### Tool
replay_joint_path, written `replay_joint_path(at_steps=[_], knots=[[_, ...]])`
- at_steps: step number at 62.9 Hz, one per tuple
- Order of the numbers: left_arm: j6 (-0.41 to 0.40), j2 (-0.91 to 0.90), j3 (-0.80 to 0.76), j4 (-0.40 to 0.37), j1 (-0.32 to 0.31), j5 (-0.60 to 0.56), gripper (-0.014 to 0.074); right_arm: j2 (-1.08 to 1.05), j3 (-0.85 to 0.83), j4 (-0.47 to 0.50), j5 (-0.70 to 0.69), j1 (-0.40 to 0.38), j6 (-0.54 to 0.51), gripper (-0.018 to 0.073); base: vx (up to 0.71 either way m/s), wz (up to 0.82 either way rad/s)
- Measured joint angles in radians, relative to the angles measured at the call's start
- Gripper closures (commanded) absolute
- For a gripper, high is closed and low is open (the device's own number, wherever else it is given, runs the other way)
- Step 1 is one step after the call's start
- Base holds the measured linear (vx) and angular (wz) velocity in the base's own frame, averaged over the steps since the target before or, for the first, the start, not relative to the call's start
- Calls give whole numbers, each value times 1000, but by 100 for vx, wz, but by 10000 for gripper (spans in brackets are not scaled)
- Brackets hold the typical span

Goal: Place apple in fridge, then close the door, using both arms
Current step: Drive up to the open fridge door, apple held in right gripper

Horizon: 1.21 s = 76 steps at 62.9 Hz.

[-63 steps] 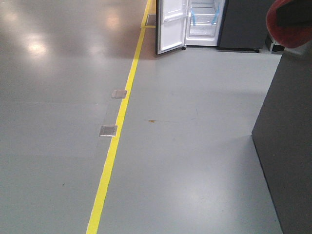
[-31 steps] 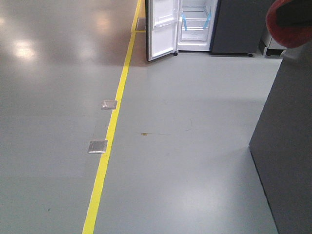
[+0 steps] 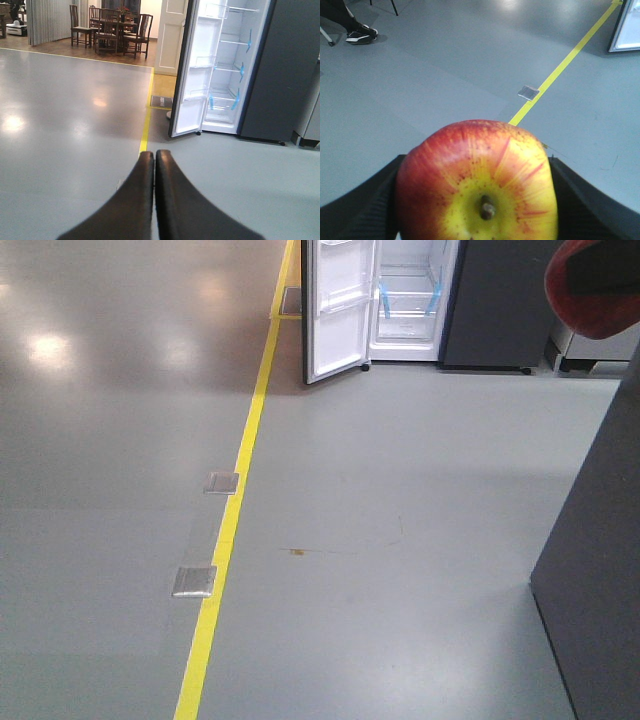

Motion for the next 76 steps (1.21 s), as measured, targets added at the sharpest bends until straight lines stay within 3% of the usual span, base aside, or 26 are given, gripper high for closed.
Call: replay_joint_path(at_steps=[76], knots=[[0, 0, 0, 0, 0, 0, 603, 0, 0, 0, 1, 0, 0, 515, 36, -2]])
